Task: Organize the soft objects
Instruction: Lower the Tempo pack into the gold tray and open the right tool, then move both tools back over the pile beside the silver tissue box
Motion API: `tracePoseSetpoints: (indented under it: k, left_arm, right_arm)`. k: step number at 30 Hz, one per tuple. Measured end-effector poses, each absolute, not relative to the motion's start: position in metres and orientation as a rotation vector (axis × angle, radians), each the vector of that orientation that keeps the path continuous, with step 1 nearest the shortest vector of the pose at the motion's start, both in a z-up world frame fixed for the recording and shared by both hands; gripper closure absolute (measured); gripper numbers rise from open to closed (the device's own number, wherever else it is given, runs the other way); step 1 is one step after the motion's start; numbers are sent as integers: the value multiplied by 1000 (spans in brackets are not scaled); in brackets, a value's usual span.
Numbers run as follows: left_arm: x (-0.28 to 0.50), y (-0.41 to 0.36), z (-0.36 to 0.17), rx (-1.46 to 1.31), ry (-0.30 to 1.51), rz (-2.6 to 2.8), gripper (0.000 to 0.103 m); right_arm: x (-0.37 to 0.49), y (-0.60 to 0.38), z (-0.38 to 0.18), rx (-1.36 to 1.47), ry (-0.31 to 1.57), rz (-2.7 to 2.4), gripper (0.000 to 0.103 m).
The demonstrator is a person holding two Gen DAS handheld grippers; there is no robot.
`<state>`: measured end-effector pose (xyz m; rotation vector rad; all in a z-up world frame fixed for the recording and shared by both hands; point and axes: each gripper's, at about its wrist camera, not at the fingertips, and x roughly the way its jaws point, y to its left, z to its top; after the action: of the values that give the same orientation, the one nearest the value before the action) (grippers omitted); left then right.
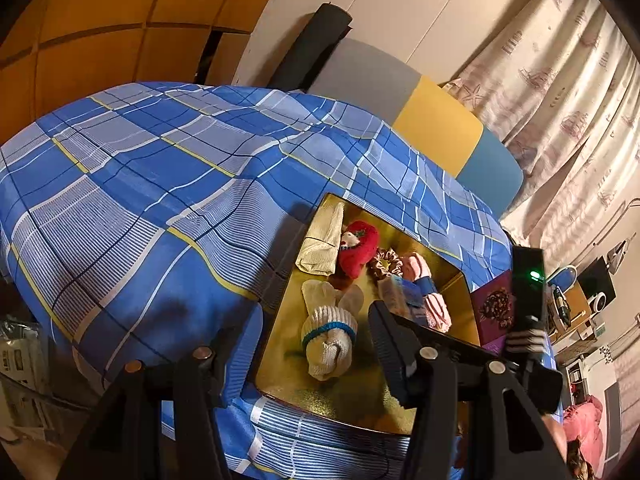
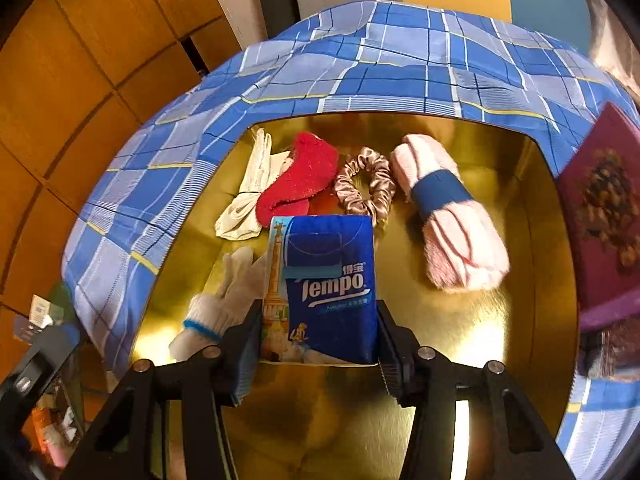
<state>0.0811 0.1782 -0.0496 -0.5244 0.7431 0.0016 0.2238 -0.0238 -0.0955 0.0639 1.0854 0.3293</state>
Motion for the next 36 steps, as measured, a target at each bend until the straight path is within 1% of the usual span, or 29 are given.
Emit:
tracePoseSetpoints:
  k: [6, 9, 12, 17, 22, 30, 36]
  left_arm:
    - [82, 178, -50, -526, 755, 0, 47]
    - [81, 178, -50, -535, 751, -2, 47]
    - [82, 177, -50, -528, 749, 2, 47]
    - [85, 171, -53, -505, 760, -11, 47]
    - [84, 166, -53, -489, 766, -18, 47]
    - [80, 151, -49, -456, 749, -54, 47]
    - [77, 136, -44, -408, 730, -89, 47]
  right_arm:
    - [240, -20, -105, 64, 1106, 278, 50]
    - [242, -22, -107, 55, 1107, 257, 46]
    - [227, -28, -96, 51, 1048, 265, 41]
    - [202, -47, -79, 150, 1023, 317, 41]
    - [177, -47, -67, 125, 990, 356, 41]
    - [153, -64, -66, 150, 982, 355, 40]
    - [130, -90, -40, 152, 874, 326, 41]
